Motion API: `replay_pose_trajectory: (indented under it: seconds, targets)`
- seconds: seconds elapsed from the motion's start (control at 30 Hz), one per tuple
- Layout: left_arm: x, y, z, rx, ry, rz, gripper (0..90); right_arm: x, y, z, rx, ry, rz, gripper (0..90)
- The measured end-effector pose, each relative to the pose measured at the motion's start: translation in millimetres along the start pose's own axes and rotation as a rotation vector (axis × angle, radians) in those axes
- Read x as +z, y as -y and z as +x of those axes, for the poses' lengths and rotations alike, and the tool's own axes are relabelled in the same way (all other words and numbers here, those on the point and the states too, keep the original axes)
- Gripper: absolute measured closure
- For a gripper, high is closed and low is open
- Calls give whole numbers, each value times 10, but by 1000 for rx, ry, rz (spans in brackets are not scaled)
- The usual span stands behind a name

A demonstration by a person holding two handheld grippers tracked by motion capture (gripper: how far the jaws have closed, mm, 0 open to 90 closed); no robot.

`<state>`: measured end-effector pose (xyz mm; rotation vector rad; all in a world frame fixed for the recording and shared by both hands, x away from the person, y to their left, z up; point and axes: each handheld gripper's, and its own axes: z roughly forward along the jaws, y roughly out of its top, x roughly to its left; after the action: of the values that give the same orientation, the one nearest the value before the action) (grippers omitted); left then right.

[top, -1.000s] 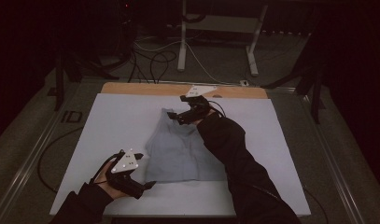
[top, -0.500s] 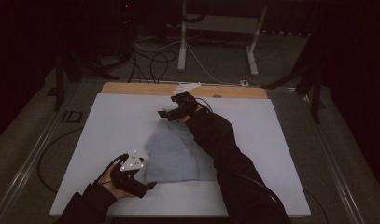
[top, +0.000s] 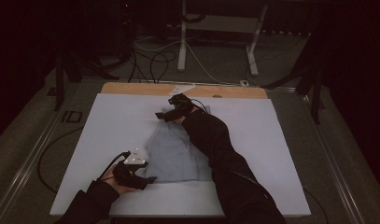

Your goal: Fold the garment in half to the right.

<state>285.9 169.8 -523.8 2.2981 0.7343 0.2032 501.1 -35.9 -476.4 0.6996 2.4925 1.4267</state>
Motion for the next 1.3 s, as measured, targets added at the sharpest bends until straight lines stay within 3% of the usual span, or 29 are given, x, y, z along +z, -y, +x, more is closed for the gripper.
replay_pose_trajectory:
  seconds: [0.23,0.4,0.5,0.7,0.9,1.3]
  targets:
    - [65,-11,-50,42,60,51,599,48,-10,-35,-3,5,9,123]
    - [91,-56,-59,35,60,57,711,78,-13,-68,19,14,13,132]
    - [97,-89,-82,54,59,55,814,124,-9,-105,30,21,31,147]
    - [49,-127,-115,70,54,10,858,197,-8,-160,56,46,58,204]
    - [40,-130,-121,70,63,6,861,286,-22,-216,83,78,95,297]
    - [39,-118,-113,71,71,6,863,615,47,-242,87,158,224,428]
